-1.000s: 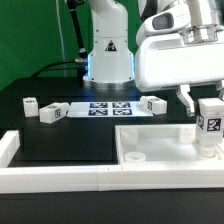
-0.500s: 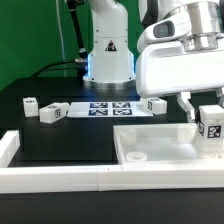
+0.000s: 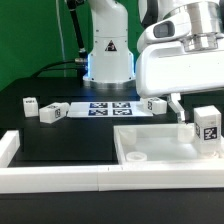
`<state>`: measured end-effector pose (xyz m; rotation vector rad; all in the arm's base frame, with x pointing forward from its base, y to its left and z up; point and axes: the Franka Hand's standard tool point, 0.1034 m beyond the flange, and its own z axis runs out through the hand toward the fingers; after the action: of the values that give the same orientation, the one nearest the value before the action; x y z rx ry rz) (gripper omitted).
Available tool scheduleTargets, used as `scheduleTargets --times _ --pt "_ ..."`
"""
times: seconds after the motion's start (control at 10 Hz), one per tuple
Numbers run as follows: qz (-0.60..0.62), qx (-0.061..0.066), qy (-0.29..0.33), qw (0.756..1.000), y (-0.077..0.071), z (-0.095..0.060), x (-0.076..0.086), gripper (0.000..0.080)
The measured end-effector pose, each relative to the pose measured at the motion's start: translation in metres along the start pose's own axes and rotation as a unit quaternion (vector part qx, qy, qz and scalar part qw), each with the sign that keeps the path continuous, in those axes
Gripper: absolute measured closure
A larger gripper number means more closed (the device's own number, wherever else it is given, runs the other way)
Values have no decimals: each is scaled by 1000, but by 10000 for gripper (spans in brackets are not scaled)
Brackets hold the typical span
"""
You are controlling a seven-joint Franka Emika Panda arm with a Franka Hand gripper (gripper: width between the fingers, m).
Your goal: Assemble square table
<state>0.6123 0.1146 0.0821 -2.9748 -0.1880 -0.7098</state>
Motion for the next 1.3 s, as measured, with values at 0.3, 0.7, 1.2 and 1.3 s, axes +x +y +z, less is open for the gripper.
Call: scheduleTargets --times 0.3,0.7,1.2,1.3 --pt "0 0 0 1000 0 0 0 154" --pt "-5 -2 -25 1000 9 -2 4 150" --pt "4 7 -155 988 7 -2 22 150" --pt "5 8 -183 983 4 -4 23 150"
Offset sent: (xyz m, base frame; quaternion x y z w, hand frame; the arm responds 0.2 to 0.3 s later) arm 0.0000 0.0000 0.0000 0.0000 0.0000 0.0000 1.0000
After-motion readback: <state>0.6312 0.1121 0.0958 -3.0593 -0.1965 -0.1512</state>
